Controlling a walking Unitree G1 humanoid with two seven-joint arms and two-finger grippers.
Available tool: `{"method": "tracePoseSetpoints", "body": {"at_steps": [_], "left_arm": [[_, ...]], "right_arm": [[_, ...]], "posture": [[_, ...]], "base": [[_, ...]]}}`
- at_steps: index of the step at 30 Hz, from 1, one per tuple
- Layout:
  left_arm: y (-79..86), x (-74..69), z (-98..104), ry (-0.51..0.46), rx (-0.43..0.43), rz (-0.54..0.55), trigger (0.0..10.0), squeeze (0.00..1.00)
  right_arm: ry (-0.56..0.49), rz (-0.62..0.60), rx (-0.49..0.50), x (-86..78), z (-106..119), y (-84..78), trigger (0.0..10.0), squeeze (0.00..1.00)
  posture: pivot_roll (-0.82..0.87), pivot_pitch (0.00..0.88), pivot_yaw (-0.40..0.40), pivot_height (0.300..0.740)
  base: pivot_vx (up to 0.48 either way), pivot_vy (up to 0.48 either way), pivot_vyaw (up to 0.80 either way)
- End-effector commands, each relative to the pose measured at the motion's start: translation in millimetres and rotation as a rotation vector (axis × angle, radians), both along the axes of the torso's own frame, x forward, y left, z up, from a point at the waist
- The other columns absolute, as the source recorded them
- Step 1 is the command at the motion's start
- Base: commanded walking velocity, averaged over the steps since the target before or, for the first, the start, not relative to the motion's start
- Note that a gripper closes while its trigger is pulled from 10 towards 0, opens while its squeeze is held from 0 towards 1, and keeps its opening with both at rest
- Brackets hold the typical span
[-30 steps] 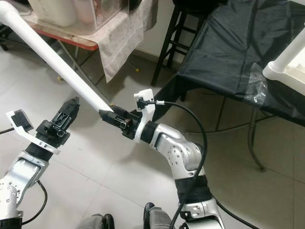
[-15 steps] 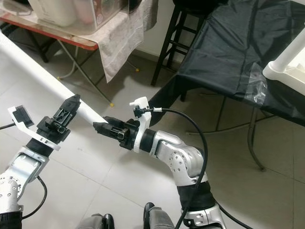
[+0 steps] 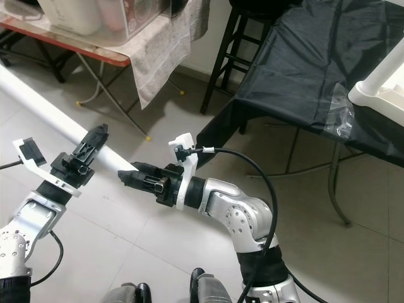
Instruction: Building children table
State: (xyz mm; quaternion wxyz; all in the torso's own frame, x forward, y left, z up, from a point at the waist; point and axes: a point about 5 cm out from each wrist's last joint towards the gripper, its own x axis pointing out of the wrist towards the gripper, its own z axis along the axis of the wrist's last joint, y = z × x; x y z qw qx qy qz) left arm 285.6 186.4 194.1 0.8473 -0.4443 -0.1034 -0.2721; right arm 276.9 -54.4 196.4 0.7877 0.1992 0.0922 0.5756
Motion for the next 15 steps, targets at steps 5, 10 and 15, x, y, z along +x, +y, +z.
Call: {"method": "tracePoseSetpoints", "body": {"at_steps": [5, 10, 15], "left_arm": [[11.4, 3.2, -7, 0.045, 0.011, 0.060, 10.0, 0.00], [17.9, 7.1, -9, 0.064, 0.001, 0.108, 0.0, 0.00], [21.6, 8.1, -10, 0.066, -0.011, 0.132, 0.0, 0.00]], "right_arm": [[0.000, 0.039, 0.025, -9.3, 2, 3.2, 10.0, 0.00], [-0.002, 0.036, 0.020, -10.3, 1, 3.1, 10.0, 0.00], [-0.014, 0.018, -0.007, -9.9, -1, 3.3, 10.0, 0.00]], "posture": [[0.00, 0.280, -0.028, 0.734], [0.00, 0.281, -0.028, 0.734], [0.00, 0.281, -0.028, 0.734]], "base": [[0.000, 0.000, 0.00], [0.000, 0.000, 0.00], [0.000, 0.000, 0.00]]}}
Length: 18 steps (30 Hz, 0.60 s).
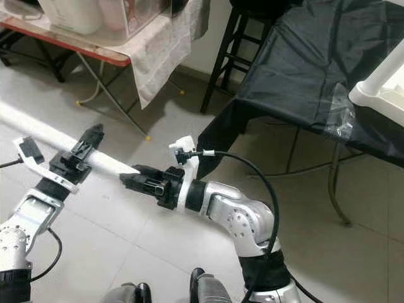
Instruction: Building children table
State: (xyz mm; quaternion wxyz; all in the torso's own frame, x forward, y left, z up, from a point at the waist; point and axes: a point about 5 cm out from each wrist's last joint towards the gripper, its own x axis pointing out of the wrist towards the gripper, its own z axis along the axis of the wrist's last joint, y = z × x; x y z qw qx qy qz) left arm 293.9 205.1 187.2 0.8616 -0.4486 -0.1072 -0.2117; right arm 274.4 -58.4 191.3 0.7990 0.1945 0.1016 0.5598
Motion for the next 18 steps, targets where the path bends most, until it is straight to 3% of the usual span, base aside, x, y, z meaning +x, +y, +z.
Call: {"method": "tracePoseSetpoints", "body": {"at_steps": [1, 18], "left_arm": [[3.2, -0.3, -2.6, 0.012, -0.005, 0.021, 0.0, 0.00], [9.0, 0.0, -6.5, 0.031, 0.027, 0.065, 0.0, 0.00]], "right_arm": [[-0.031, 0.048, 0.011, -7.3, 3.5, 7.4, 10.0, 0.00], [-0.046, 0.015, -0.025, -3.2, 0.4, 8.1, 10.0, 0.00]], "posture": [[0.00, 0.281, -0.028, 0.734], [0.00, 0.284, -0.031, 0.734]], "base": [[0.000, 0.000, 0.00], [0.000, 0.000, 0.00]]}}
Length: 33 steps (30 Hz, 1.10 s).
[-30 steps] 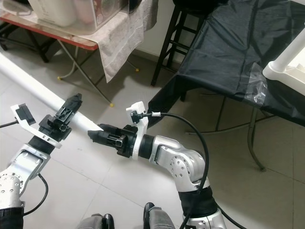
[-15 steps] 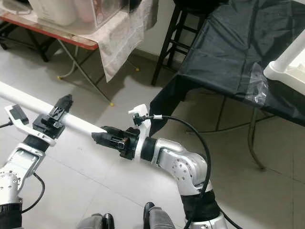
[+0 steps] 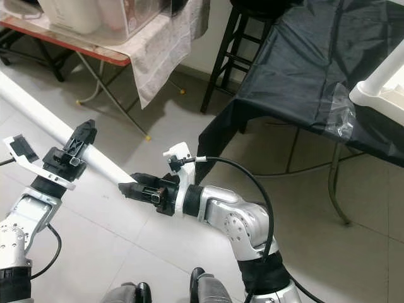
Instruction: Building children table
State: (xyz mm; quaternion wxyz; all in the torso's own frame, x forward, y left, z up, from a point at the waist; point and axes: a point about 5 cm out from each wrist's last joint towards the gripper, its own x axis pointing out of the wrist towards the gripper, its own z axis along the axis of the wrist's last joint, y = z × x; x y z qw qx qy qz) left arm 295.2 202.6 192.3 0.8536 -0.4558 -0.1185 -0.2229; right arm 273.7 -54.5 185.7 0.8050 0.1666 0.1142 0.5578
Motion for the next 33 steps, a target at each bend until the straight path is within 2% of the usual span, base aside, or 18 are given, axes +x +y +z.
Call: {"method": "tracePoseSetpoints", "body": {"at_steps": [1, 2, 3, 4, 14, 15, 16, 19, 20, 21, 22, 24, 26, 27, 28, 29, 31, 33], "left_arm": [[11.5, -1.3, -12, 0.059, 0.048, 0.079, 0.0, 0.00], [11.4, -1.3, -12, 0.060, 0.051, 0.078, 0.0, 0.00], [11.2, -1.6, -12, 0.062, 0.062, 0.076, 0.0, 0.00], [11.2, -1.7, -12, 0.063, 0.063, 0.076, 0.0, 0.00], [11.5, -4.8, -17, 0.079, 0.108, 0.071, 0.0, 0.00], [16.5, -8.0, -22, 0.104, 0.148, 0.086, 0.0, 0.00], [20.2, -10.5, -25, 0.123, 0.176, 0.096, 0.0, 0.00], [26.7, -14.8, -29, 0.144, 0.231, 0.118, 0.0, 0.00], [36.6, -19.4, -39, 0.210, 0.334, 0.155, 2.3, 0.00], [36.6, -19.4, -39, 0.210, 0.334, 0.155, 2.3, 0.00], [50.7, -26.2, -51, 0.287, 0.430, 0.224, 10.0, 0.00], [50.7, -26.2, -51, 0.287, 0.430, 0.224, 10.0, 0.00], [85.3, -49.7, -77, 0.448, 0.696, 0.432, 10.0, 0.00], [96.9, -61.9, -87, 0.494, 0.809, 0.508, 10.0, 0.00], [102.2, -71.4, -93, 0.526, 0.882, 0.541, 10.0, 0.00], [102.2, -71.4, -93, 0.526, 0.882, 0.541, 10.0, 0.00], [105.3, -87.8, -101, 0.562, 0.960, 0.598, 10.0, 0.00], [106.0, -91.8, -103, 0.572, 0.968, 0.617, 10.0, 0.00]], "right_arm": [[-0.034, 0.016, 0.036, -2.5, 6, 4.2, 10.0, 0.00], [-0.036, 0.014, 0.035, -2.3, 6, 4.4, 10.0, 0.00], [-0.038, 0.008, 0.039, -1.4, 7, 4.4, 10.0, 0.29], [-0.039, 0.007, 0.041, -1.1, 7, 4.4, 10.0, 1.00], [-0.043, -0.001, 0.049, 0.7, 8, 0.7, 10.0, 1.00], [-0.048, -0.020, 0.035, 4.7, 8, -4.1, 10.0, 0.27], [-0.051, -0.034, 0.025, 7.4, 8, -7.7, 10.0, 0.00], [-0.051, -0.074, 0.009, 13.4, 6, -13.8, 10.0, 0.00], [-0.070, -0.151, -0.031, 22.3, 2, -22.0, 10.0, 0.00], [-0.070, -0.151, -0.031, 22.3, 2, -22.0, 10.0, 0.00], [-0.089, -0.261, -0.097, 33.3, -4, -31.7, 10.0, 0.00], [-0.089, -0.261, -0.097, 33.3, -4, -31.7, 10.0, 0.00], [-0.152, -0.491, -0.237, 51.8, -16, -51.9, 10.0, 0.00], [-0.185, -0.575, -0.291, 57.2, -20, -59.6, 10.0, 0.00], [-0.192, -0.624, -0.314, 59.7, -23, -64.2, 10.0, 0.00], [-0.192, -0.624, -0.314, 59.7, -23, -64.2, 10.0, 0.00], [-0.216, -0.683, -0.354, 61.4, -27, -70.5, 10.0, 0.00], [-0.219, -0.692, -0.361, 61.5, -29, -71.6, 10.0, 0.00]], "posture": [[0.00, 0.284, -0.031, 0.734], [0.00, 0.284, -0.031, 0.734], [0.00, 0.284, -0.031, 0.734], [0.00, 0.284, -0.031, 0.734], [0.00, 0.270, -0.028, 0.734], [-0.01, 0.266, -0.026, 0.734], [-0.01, 0.265, -0.023, 0.734], [-0.01, 0.265, -0.023, 0.734], [-0.01, 0.258, -0.023, 0.734], [-0.01, 0.258, -0.023, 0.734], [-0.01, 0.258, -0.023, 0.734], [-0.01, 0.258, -0.023, 0.734], [0.00, 0.241, -0.022, 0.734], [0.00, 0.232, -0.024, 0.734], [0.00, 0.232, -0.024, 0.734], [0.00, 0.232, -0.024, 0.734], [0.01, 0.213, -0.027, 0.734], [0.01, 0.213, -0.027, 0.734]], "base": [[0.000, 0.000, 0.00], [0.000, 0.000, 0.00], [0.000, 0.000, 0.00], [0.000, 0.000, 0.00], [0.000, 0.000, 0.00], [0.000, 0.000, 0.00], [0.000, 0.000, 0.00], [0.000, 0.000, 0.00], [0.000, 0.000, 0.00], [0.000, 0.000, 0.00], [0.000, 0.000, 0.00], [0.000, 0.000, 0.00], [0.000, 0.000, 0.00], [0.000, 0.000, 0.00], [0.000, 0.000, 0.00], [0.000, 0.000, 0.00], [0.000, 0.000, 0.00], [0.000, 0.000, 0.00]]}}
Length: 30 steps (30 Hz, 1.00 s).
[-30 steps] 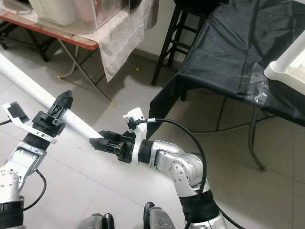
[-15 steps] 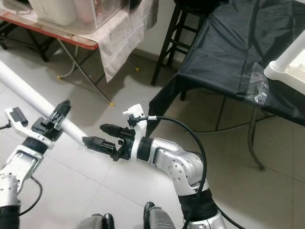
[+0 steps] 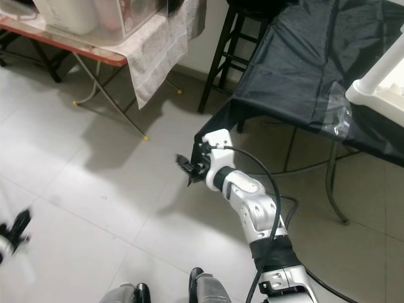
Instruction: Building children table
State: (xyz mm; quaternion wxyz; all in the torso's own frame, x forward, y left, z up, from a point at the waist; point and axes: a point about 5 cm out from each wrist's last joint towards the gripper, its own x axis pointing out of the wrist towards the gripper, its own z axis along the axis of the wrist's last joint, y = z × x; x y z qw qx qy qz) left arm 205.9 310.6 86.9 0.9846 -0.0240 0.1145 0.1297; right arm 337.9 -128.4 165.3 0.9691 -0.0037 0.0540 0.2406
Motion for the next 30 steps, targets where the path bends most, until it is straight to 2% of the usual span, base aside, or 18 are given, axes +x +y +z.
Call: {"method": "tracePoseSetpoints", "body": {"at_steps": [1, 4, 9, 12, 13, 17, 23, 30], "left_arm": [[-3.2, -8.0, -1, -0.008, 0.059, 0.024, 10.0, 0.00], [-12.5, -20.0, -7, 0.005, 0.070, 0.054, 10.0, 0.00], [-16.7, -21.4, -8, -0.002, 0.096, 0.064, 10.0, 0.00], [-31.0, -21.0, 1, -0.050, 0.148, 0.053, 10.0, 0.00], [-31.0, -21.0, 1, -0.050, 0.148, 0.053, 10.0, 0.00], [-49.6, -14.1, 12, -0.096, 0.182, 0.015, 10.0, 0.00], [-61.2, -4.7, 15, -0.125, 0.155, 0.004, 10.0, 0.00], [-72.7, 2.5, 13, -0.134, 0.149, -0.003, 10.0, 0.00]], "right_arm": [[0.012, -0.015, -0.024, -2.5, -12, 0.9, 10.0, 0.00], [0.020, -0.032, -0.024, -1.9, -21, 0.3, 10.0, 0.00], [0.006, -0.033, -0.029, -0.5, -23, 2.2, 10.0, 0.00], [-0.009, -0.042, -0.012, -0.2, -26, 6.1, 10.0, 0.00], [-0.009, -0.042, -0.012, -0.2, -26, 6.1, 10.0, 0.00], [-0.019, -0.054, 0.009, 0.8, -28, 11.8, 10.0, 0.00], [-0.018, -0.050, 0.017, 0.8, -32, 18.6, 10.0, 0.00], [-0.023, -0.033, -0.008, 1.0, -35, 24.6, 10.0, 0.00]], "posture": [[0.01, 0.195, -0.032, 0.734], [0.01, 0.176, -0.038, 0.734], [0.01, 0.167, -0.037, 0.734], [0.01, 0.122, -0.036, 0.734], [0.01, 0.122, -0.036, 0.734], [0.02, 0.095, -0.031, 0.734], [0.01, 0.066, -0.032, 0.734], [-0.02, 0.037, -0.025, 0.734]], "base": [[0.000, 0.000, 0.00], [0.000, 0.000, 0.00], [0.000, 0.000, 0.00], [0.000, 0.000, 0.00], [0.000, 0.000, 0.00], [0.000, 0.000, 0.00], [0.000, 0.000, 0.00], [0.000, 0.000, -0.80]]}}
